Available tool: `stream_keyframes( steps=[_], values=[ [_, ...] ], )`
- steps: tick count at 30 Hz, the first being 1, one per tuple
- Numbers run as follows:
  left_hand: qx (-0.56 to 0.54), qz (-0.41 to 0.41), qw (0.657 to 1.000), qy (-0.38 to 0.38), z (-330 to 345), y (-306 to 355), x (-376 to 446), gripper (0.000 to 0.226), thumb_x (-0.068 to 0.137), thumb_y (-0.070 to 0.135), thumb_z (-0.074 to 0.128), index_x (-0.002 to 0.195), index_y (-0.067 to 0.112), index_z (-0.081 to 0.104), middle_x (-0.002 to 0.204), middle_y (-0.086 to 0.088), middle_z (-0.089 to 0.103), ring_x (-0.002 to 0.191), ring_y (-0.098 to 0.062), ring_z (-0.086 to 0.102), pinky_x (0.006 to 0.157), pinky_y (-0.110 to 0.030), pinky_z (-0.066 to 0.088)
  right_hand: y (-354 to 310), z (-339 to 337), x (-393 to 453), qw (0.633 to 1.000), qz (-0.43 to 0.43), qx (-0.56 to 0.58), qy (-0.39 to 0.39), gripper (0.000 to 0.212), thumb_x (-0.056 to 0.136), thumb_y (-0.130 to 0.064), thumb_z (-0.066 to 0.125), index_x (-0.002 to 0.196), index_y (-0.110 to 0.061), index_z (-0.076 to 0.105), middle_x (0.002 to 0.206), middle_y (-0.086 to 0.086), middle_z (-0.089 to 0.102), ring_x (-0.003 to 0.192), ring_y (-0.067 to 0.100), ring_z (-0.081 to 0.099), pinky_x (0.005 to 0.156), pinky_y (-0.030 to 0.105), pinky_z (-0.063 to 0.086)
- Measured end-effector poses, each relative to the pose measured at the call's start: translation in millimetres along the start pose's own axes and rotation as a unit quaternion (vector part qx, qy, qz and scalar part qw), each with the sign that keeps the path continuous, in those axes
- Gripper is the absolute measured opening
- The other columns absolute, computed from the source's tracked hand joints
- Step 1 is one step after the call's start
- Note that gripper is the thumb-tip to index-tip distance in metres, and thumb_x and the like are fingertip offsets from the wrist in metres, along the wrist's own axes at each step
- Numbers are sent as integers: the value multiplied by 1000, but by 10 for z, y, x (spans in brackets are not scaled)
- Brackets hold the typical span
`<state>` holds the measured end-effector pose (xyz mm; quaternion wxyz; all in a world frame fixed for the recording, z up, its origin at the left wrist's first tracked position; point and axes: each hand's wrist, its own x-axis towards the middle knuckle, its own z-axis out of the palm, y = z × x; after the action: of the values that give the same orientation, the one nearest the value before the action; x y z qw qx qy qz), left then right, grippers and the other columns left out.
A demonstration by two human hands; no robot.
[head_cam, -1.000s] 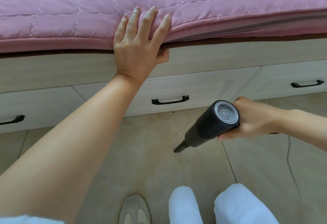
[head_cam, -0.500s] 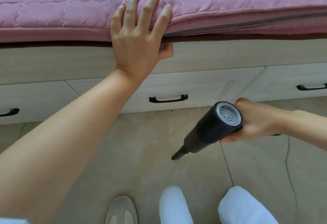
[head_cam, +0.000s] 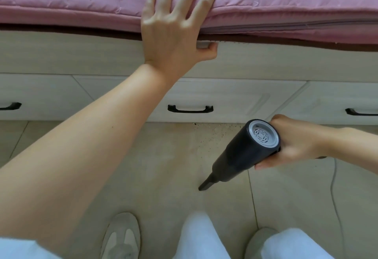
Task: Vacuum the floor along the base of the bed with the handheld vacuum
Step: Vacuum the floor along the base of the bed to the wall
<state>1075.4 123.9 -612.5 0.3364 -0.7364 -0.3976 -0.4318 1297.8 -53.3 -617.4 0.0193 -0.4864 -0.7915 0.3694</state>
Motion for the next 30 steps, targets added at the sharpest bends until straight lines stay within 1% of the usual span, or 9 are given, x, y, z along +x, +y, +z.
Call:
stream_keyframes(
  steps=[3, 6, 8, 13, 17, 20, 23, 26, 30],
  values=[
    [4, -7, 1000, -2, 16, 45, -14, 67, 65, 58, 65, 124, 28, 70, 125, 1, 69, 115, -34, 66, 97, -57, 51, 23, 8, -49, 1000, 1, -3, 4, 26, 68, -36, 81, 72, -45, 57, 73, -24, 65, 73, -5, 62, 60, 7, 41],
    [11, -6, 1000, -1, 33, 24, -31, 67, 65, 60, 66, 124, 28, 70, 124, 2, 70, 115, -32, 66, 97, -56, 51, 89, 33, -69, 999, 6, -20, 34, 22, 68, -43, 78, 74, -47, 57, 74, -24, 66, 76, -4, 62, 63, 13, 45],
    [11, 2, 1000, -4, 30, 21, -32, 66, 65, 59, 67, 124, 28, 69, 125, 1, 69, 115, -33, 66, 98, -57, 50, 117, 43, -86, 998, 8, -31, 58, 21, 67, -46, 76, 74, -44, 57, 72, -25, 64, 73, -3, 61, 62, 14, 45],
    [20, 9, 1000, 3, 72, 5, -71, 69, 63, 61, 70, 125, 29, 68, 126, 3, 69, 114, -32, 66, 97, -56, 51, 214, 64, -121, 994, 4, -43, 98, 30, 67, -47, 76, 87, -41, 55, 71, -26, 64, 73, -5, 60, 61, 9, 42],
    [28, 11, 999, 18, 106, 0, -79, 68, 66, 62, 70, 125, 30, 67, 125, 3, 69, 115, -30, 66, 97, -54, 51, 259, 54, -160, 996, 8, -35, 86, 21, 67, -46, 76, 74, -43, 57, 73, -28, 63, 73, -5, 60, 62, 8, 41],
    [32, 10, 999, 25, 116, -3, -88, 68, 66, 63, 70, 125, 29, 67, 125, 4, 69, 115, -29, 66, 97, -53, 52, 281, 56, -151, 994, 13, -41, 104, 21, 67, -51, 72, 77, -40, 57, 71, -26, 63, 71, -4, 60, 61, 11, 42],
    [36, 6, 999, 27, 118, -15, -97, 70, 65, 65, 71, 125, 29, 66, 125, 4, 69, 115, -29, 66, 98, -53, 51, 306, 63, -90, 990, 25, -42, 133, 18, 66, -54, 69, 68, -51, 51, 66, -28, 60, 66, -4, 59, 55, 13, 39],
    [39, 10, 999, 35, 121, -7, -95, 68, 67, 65, 70, 125, 29, 67, 124, 4, 69, 114, -29, 66, 98, -52, 51, 307, 64, -31, 987, 33, -51, 148, 21, 64, -59, 67, 70, -60, 47, 67, -36, 57, 67, -8, 57, 57, 14, 39],
    [43, 4, 998, 42, 121, 1, -90, 66, 68, 63, 68, 125, 29, 68, 124, 4, 69, 114, -28, 67, 98, -51, 52, 316, 54, -6, 988, 30, -38, 145, 24, 66, -54, 72, 69, -56, 48, 69, -37, 58, 69, -9, 58, 57, 10, 39]
  ],
)
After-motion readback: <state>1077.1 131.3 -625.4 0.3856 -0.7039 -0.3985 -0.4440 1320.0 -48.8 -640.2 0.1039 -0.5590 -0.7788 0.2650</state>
